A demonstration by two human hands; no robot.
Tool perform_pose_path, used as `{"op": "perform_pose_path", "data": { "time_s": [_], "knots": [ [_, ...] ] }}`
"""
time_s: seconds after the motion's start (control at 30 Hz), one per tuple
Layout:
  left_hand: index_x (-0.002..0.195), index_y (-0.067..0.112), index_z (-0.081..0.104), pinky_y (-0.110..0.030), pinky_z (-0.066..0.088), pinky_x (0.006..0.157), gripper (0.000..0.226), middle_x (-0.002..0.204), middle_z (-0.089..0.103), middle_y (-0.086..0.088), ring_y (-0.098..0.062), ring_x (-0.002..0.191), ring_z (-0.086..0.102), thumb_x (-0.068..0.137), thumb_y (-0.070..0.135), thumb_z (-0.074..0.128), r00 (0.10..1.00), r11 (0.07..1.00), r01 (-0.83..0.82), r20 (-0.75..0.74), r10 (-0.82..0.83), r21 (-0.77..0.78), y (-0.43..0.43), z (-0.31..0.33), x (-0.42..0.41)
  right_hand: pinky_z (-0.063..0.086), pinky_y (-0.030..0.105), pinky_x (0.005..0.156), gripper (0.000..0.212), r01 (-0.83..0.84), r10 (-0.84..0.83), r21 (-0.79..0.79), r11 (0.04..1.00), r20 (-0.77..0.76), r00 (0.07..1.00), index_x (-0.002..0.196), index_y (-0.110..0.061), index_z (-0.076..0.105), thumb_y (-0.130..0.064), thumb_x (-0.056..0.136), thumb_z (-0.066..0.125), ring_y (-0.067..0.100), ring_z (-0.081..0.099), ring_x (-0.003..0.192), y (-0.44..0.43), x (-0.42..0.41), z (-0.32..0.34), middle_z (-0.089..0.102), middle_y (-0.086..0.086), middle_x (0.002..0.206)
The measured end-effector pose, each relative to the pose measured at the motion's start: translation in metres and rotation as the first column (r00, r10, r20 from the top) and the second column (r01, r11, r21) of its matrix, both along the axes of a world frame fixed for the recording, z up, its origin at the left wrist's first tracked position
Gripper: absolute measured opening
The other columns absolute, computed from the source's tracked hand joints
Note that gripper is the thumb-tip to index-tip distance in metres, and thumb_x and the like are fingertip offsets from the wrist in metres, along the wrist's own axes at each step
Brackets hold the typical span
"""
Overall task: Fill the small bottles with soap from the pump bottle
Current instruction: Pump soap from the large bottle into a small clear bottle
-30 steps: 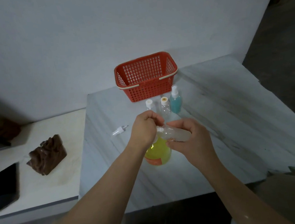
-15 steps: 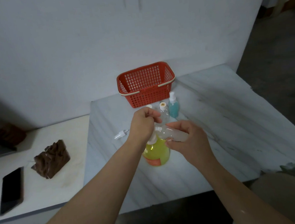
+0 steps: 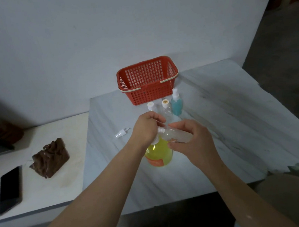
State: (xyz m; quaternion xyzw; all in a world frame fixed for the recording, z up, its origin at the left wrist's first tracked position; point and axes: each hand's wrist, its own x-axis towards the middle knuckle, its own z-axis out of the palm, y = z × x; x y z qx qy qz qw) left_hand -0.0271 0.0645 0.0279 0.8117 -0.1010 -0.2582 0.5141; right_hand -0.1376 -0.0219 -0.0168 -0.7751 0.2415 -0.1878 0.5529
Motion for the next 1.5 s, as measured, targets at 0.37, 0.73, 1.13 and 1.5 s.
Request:
{"op": "perform_pose_path", "data": {
  "time_s": [0.37, 0.73, 1.13, 1.5],
  "knots": [
    [0.077, 0.008, 0.063, -0.024, 0.045, 0.065, 0.036, 0.074, 0.062, -0.006, -0.016, 0.070, 0.056, 0.082, -0.008, 0.031, 0.999, 0.999, 0.008, 0.048, -0.010, 0.037, -0.002, -0.007, 0.002, 0.054, 0.038, 0.077, 0.043, -0.013, 0.013, 0.029, 0.999, 0.013, 1.000, 0.096, -0.031, 0.068, -0.022, 0.055, 0.078, 0.014, 0.063, 0.089, -0.003, 0.006, -0.008, 0.067, -0.008, 0.093],
    [0.076, 0.012, 0.060, -0.032, 0.047, 0.076, 0.032, 0.071, 0.064, -0.007, -0.018, 0.070, 0.057, 0.084, -0.008, 0.036, 1.000, 1.000, 0.011, 0.011, -0.011, 0.004, -0.003, 0.008, 0.003, 0.053, 0.037, 0.079, 0.043, 0.010, -0.011, 0.023, 1.000, 0.032, 0.999, 0.090, -0.037, 0.063, -0.014, 0.060, 0.083, 0.013, 0.062, 0.089, 0.001, 0.002, 0.004, 0.066, -0.008, 0.095],
    [0.076, 0.014, 0.062, -0.030, 0.046, 0.073, 0.036, 0.080, 0.064, -0.009, -0.023, 0.077, 0.057, 0.086, -0.006, 0.033, 0.998, 0.997, 0.058, -0.010, -0.057, 0.055, -0.002, 0.007, 0.002, 0.053, 0.032, 0.076, 0.042, -0.010, 0.010, 0.014, 1.000, 0.019, 1.000, 0.096, -0.030, 0.066, -0.024, 0.056, 0.081, 0.012, 0.062, 0.089, -0.001, 0.002, -0.001, 0.066, -0.006, 0.095],
    [0.082, 0.006, 0.063, -0.030, 0.046, 0.069, 0.038, 0.076, 0.062, -0.011, -0.024, 0.072, 0.056, 0.080, -0.010, 0.028, 0.999, 0.998, 0.030, 0.025, -0.031, 0.049, -0.002, -0.004, 0.001, 0.049, 0.027, 0.077, 0.047, -0.030, 0.029, 0.023, 0.999, 0.039, 0.999, 0.092, -0.038, 0.064, -0.009, 0.061, 0.082, 0.011, 0.061, 0.092, -0.005, 0.004, -0.007, 0.066, -0.008, 0.096]
  ]
}}
